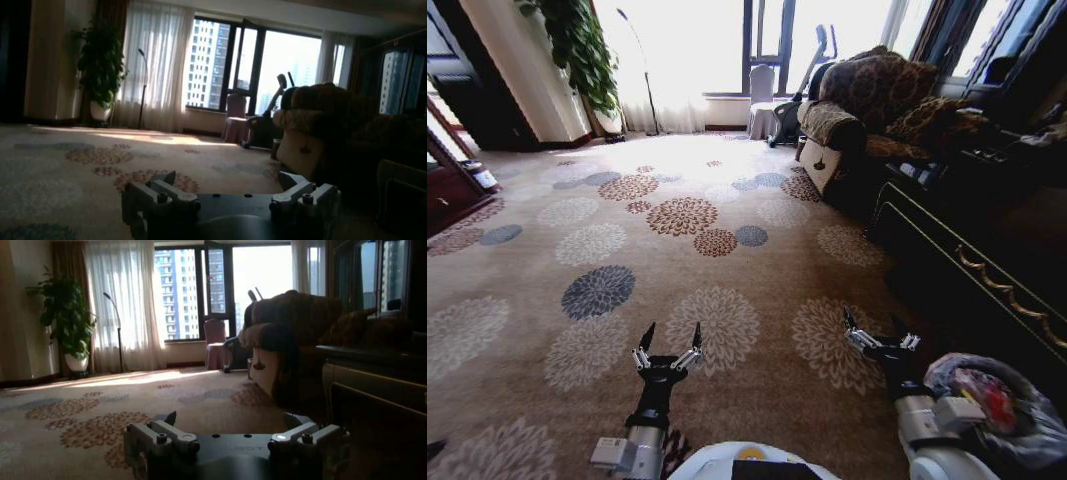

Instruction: Pick up the trash from the ground and place it into the trash bin.

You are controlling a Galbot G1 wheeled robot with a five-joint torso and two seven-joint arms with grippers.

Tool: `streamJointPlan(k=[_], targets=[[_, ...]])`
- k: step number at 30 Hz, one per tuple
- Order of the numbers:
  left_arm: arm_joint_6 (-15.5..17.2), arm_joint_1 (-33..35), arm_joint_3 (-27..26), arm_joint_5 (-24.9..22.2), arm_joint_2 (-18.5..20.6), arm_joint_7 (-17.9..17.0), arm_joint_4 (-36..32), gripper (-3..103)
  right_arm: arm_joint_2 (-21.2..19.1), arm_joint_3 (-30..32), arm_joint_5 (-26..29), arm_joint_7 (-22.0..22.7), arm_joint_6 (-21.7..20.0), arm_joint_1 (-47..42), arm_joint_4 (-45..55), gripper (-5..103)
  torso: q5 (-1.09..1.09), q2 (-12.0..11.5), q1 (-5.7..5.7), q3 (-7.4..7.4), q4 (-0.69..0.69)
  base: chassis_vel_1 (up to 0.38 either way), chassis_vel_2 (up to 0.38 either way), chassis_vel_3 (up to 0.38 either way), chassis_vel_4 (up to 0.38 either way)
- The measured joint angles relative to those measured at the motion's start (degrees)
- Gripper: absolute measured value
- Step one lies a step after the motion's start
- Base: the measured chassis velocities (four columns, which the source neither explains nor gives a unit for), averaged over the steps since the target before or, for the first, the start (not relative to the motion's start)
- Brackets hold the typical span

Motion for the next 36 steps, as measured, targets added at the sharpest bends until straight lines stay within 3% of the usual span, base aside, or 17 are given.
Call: streamJointPlan(k=[36], targets=[[0.00, -0.02, 0.00, -0.01, -0.01, 0.03, 0.00, 100, -0.01, 0.01, 0.03, 0.00, 0.01, 0.02, -0.01, 100, 0.01, -0.01, 0.02, 0.01, 0.01, 0.010, -0.008, -0.006, 0.010]])
